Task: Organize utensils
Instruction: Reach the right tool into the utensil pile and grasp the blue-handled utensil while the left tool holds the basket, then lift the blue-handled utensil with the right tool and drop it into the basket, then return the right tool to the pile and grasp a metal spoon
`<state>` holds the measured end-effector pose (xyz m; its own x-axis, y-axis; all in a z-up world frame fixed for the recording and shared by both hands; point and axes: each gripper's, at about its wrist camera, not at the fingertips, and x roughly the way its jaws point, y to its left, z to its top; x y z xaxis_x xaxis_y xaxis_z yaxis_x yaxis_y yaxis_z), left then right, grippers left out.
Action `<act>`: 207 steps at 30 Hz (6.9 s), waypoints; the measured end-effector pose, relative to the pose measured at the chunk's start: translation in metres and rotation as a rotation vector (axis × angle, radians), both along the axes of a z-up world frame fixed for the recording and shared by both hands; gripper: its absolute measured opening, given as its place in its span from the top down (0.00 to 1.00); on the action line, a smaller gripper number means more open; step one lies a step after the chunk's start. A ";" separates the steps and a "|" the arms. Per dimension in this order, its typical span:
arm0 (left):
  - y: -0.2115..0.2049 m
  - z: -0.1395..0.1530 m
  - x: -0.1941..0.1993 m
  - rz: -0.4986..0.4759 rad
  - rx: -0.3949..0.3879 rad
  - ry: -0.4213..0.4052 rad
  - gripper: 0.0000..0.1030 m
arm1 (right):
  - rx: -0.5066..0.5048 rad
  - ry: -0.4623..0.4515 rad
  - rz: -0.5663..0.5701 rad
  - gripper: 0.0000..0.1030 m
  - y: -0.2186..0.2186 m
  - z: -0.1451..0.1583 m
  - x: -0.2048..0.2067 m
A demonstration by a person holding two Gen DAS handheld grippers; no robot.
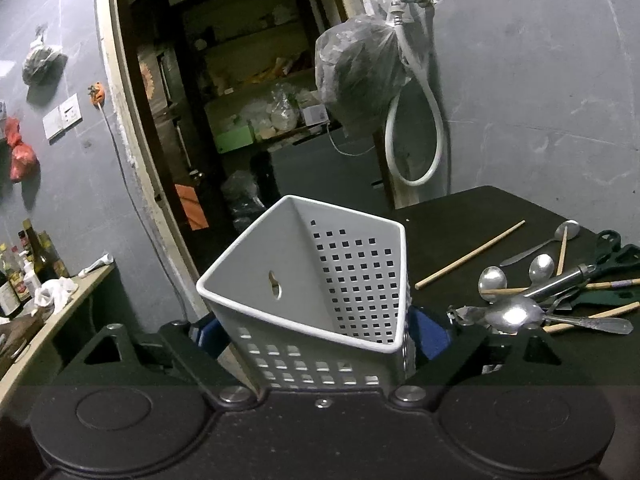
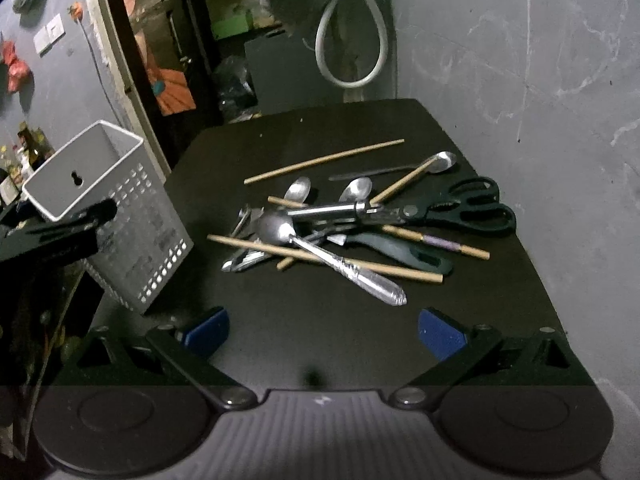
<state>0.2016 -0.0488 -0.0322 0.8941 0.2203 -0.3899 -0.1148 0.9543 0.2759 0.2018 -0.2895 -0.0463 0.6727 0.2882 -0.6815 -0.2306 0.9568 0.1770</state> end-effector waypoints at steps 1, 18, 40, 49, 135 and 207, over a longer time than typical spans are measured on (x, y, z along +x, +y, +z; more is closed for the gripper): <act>0.000 0.000 0.000 -0.005 0.000 0.001 0.12 | 0.002 -0.005 -0.004 0.00 -0.001 0.000 0.002; 0.006 0.004 -0.016 -0.056 -0.034 0.028 0.14 | 0.076 -0.090 0.132 0.07 -0.015 -0.004 0.141; 0.002 0.009 -0.025 -0.032 -0.033 0.041 0.14 | 0.086 0.002 0.256 0.48 -0.014 -0.047 0.210; 0.002 0.008 -0.025 -0.032 -0.034 0.041 0.14 | 0.128 -0.003 0.241 0.87 -0.021 -0.051 0.210; 0.013 0.006 -0.036 -0.135 -0.055 0.022 0.17 | -0.005 -0.382 0.341 0.11 0.071 0.081 0.029; 0.017 0.002 -0.037 -0.126 -0.064 0.022 0.17 | 0.305 0.026 0.119 0.96 0.019 -0.050 0.194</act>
